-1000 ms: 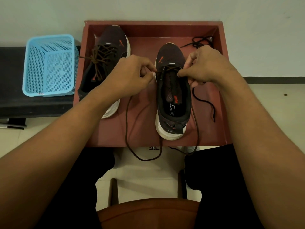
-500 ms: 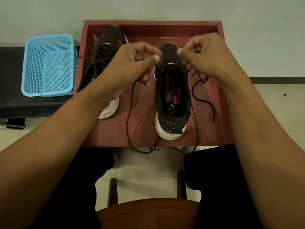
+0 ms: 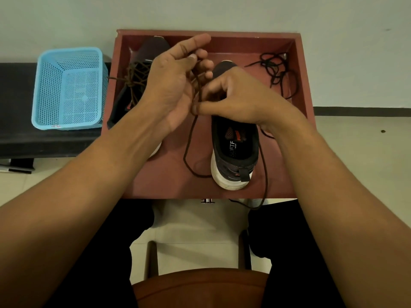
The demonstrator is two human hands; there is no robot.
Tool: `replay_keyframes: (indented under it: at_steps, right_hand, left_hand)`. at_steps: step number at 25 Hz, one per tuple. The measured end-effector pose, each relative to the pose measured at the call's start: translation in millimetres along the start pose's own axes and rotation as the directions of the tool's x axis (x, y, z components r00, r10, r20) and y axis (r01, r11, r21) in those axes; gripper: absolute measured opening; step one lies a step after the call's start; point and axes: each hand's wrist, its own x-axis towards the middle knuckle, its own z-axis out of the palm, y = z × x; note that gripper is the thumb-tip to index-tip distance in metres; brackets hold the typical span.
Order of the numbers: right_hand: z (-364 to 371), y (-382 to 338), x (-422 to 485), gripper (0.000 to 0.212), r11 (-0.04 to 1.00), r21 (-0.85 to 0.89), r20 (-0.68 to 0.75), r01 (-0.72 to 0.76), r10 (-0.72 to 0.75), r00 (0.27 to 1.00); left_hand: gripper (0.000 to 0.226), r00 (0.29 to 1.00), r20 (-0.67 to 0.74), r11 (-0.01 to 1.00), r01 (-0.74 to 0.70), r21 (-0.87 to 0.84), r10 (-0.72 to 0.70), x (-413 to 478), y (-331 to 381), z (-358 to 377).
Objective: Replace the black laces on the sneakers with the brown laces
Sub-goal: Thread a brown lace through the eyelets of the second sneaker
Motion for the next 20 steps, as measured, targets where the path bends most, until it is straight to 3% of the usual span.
replay_keyframes:
  at_steps: [4, 9, 10, 12, 14, 15, 17, 20]
  right_hand:
    - [-35.1, 16.0, -14.8, 0.023, 0.934, 0.357, -0.063, -0.031, 0.057, 0.996]
    - [-58.9, 41.2, -25.7, 0.027, 0.863, 0.5, -0.068, -0.066, 0.115, 0.991]
    - [-61.4, 45.0, -25.7, 0.027, 0.845, 0.529, -0.097, -0.069, 0.141, 0.985]
    - [-63.6, 49.0, -24.0, 0.03, 0.823, 0.564, -0.152, -0.073, 0.19, 0.97]
    - [-59.8, 49.2, -21.0, 0.03, 0.84, 0.538, -0.176, -0.074, 0.197, 0.964]
    - [-55.9, 47.5, -18.7, 0.029, 0.867, 0.492, -0.179, -0.073, 0.183, 0.967]
    - [-46.6, 40.8, -12.4, 0.028, 0.921, 0.384, -0.193, -0.06, 0.144, 0.971]
    - [-35.6, 32.7, -3.8, 0.03, 0.949, 0.312, -0.217, -0.053, 0.125, 0.968]
  left_hand:
    - [0.035, 0.996, -0.03, 0.935, -0.072, 0.348, 0.088, 6.7, -0.4, -14.7]
    - [0.042, 0.98, 0.01, 0.707, -0.149, 0.691, 0.197, 10.3, -2.9, -25.2]
    - [0.043, 0.977, 0.019, 0.622, -0.15, 0.768, 0.212, 11.7, -1.9, -26.9]
    - [0.045, 0.967, 0.061, 0.347, -0.147, 0.926, 0.247, 13.0, -0.3, -30.0]
    - [0.039, 0.941, 0.129, 0.087, -0.164, 0.983, 0.312, 13.4, -5.2, -30.0]
    - [0.033, 0.924, 0.173, 0.018, -0.19, 0.982, 0.341, 12.0, -9.9, -26.8]
    - [0.035, 0.885, 0.293, -0.02, -0.307, 0.951, 0.363, 6.2, -15.0, -14.1]
    - [0.038, 0.814, 0.475, 0.127, -0.539, 0.833, 0.335, 0.0, -11.8, 3.8]
